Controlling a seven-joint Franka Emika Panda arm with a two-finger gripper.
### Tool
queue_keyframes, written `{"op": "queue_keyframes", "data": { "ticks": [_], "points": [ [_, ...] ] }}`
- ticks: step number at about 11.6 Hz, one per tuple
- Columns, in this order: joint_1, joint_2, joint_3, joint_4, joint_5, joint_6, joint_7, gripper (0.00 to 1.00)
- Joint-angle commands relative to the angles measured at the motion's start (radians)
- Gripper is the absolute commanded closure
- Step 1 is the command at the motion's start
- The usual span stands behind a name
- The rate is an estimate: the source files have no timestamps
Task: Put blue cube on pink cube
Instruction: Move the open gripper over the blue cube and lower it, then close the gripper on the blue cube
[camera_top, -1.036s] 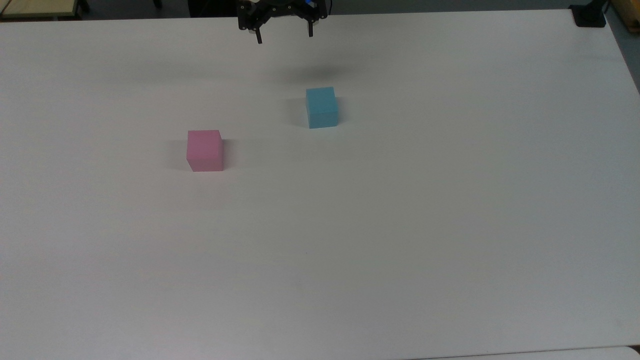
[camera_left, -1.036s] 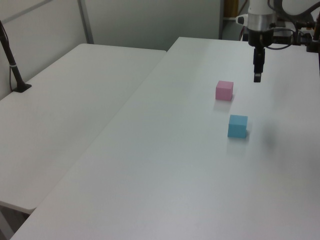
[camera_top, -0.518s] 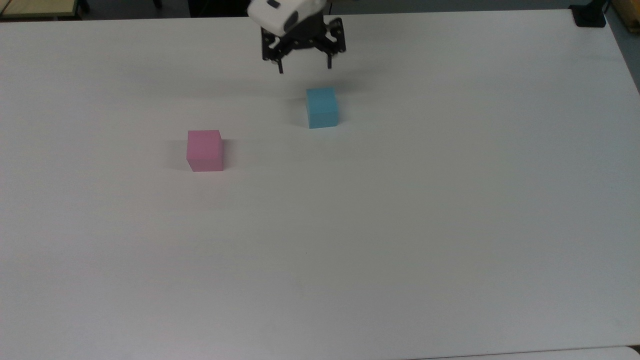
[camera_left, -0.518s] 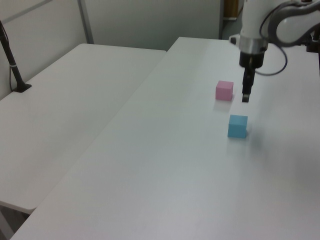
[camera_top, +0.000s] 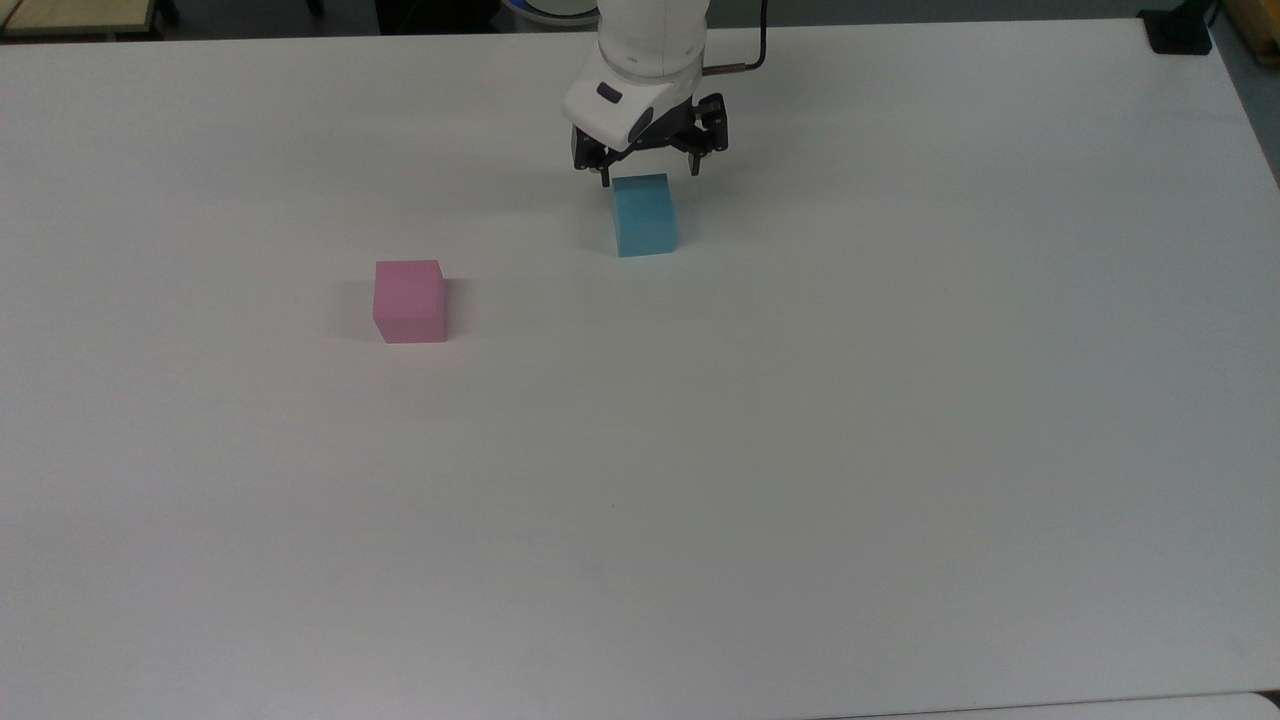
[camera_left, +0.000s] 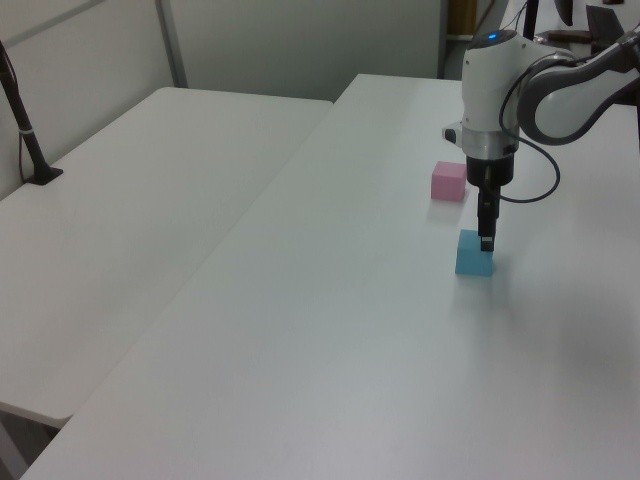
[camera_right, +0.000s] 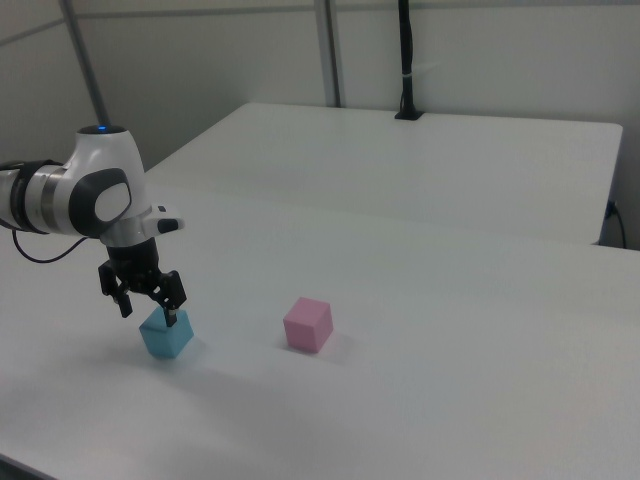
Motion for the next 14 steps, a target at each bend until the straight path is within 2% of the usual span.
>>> {"op": "queue_keyframes", "data": {
  "ticks": [1,4,5,7,9,10,13,14],
  "points": [
    [-0.004,0.012,0.006,0.011,-0.024,0.029,0.027,0.00],
    [-0.008,0.026,0.006,0.017,-0.042,0.031,0.033,0.00],
    [-0.008,0.050,0.006,0.025,-0.063,0.045,0.066,0.00],
    [-0.003,0.105,0.006,0.048,-0.166,0.060,0.178,0.00],
    [-0.001,0.110,0.007,0.046,-0.183,0.071,0.196,0.00],
    [-0.001,0.115,0.007,0.046,-0.183,0.071,0.197,0.07],
    [0.002,0.113,0.007,0.060,-0.174,0.066,0.240,0.45],
    [0.002,0.112,0.007,0.066,-0.174,0.060,0.242,0.49]
  ]
}}
